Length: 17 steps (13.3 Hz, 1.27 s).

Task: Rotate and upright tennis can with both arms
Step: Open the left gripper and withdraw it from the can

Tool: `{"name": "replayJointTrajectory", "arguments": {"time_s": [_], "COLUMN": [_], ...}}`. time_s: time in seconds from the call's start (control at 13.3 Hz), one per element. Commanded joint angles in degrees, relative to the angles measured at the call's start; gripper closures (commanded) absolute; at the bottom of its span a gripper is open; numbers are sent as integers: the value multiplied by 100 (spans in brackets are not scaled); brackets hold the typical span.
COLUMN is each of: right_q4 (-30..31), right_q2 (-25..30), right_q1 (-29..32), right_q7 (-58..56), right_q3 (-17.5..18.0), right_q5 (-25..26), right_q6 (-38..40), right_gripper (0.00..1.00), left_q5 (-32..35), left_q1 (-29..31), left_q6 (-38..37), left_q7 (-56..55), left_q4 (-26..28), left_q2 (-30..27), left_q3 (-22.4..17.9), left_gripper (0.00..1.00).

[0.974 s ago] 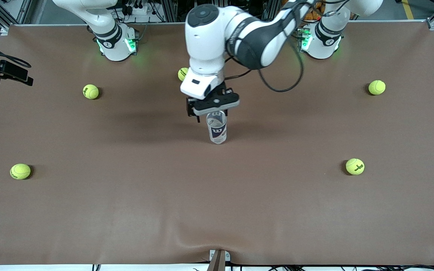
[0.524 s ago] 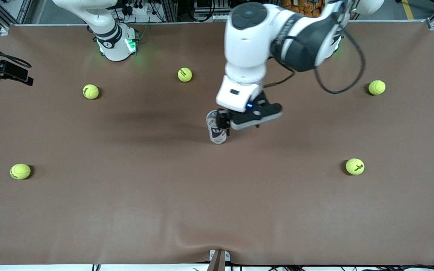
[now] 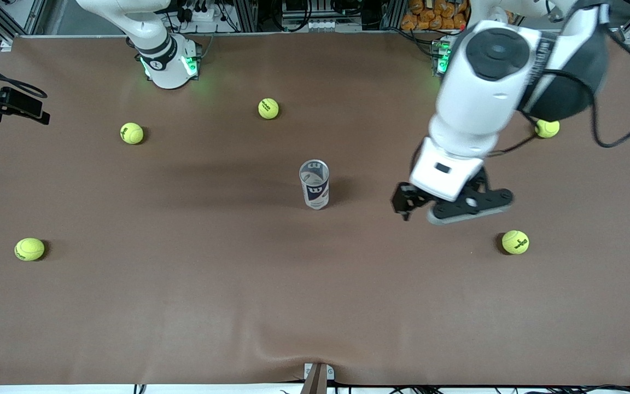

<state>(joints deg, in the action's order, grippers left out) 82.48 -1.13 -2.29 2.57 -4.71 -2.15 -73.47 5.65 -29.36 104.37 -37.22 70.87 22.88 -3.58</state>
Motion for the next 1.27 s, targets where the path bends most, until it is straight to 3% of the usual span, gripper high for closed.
{"name": "replayJointTrajectory", "arguments": {"time_s": [0.0, 0.22, 0.52, 0.67, 0.97, 1.2], "right_q4": [-100, -100, -109, -118, -127, -127], "right_q2": [-10, -10, -10, -10, -2, -2], "right_q1": [-53, -44, -52, -52, -52, -52], "right_q7": [33, 33, 33, 33, 33, 33], "right_q3": [-48, -48, -48, -48, -39, -39], "right_q5": [-66, -66, -66, -66, -66, -66], "right_q6": [61, 70, 61, 61, 61, 61], "right_gripper": [0, 0, 0, 0, 0, 0], "left_q5": [-125, -354, -380, -389, -406, -406], "left_q1": [577, 1422, 2353, 2487, 2699, 2699], "left_q6": [-101, -171, -390, -723, -918, -787], "left_q7": [774, 1198, 2365, 2569, 3080, 3063], "left_q4": [76, 120, 128, 198, 1066, 2155], "left_q2": [-117, -232, -495, -661, -1512, -2382], "left_q3": [163, 717, 1033, 1061, 1061, 1052], "left_gripper": [0, 0, 0, 0, 0, 0]}}
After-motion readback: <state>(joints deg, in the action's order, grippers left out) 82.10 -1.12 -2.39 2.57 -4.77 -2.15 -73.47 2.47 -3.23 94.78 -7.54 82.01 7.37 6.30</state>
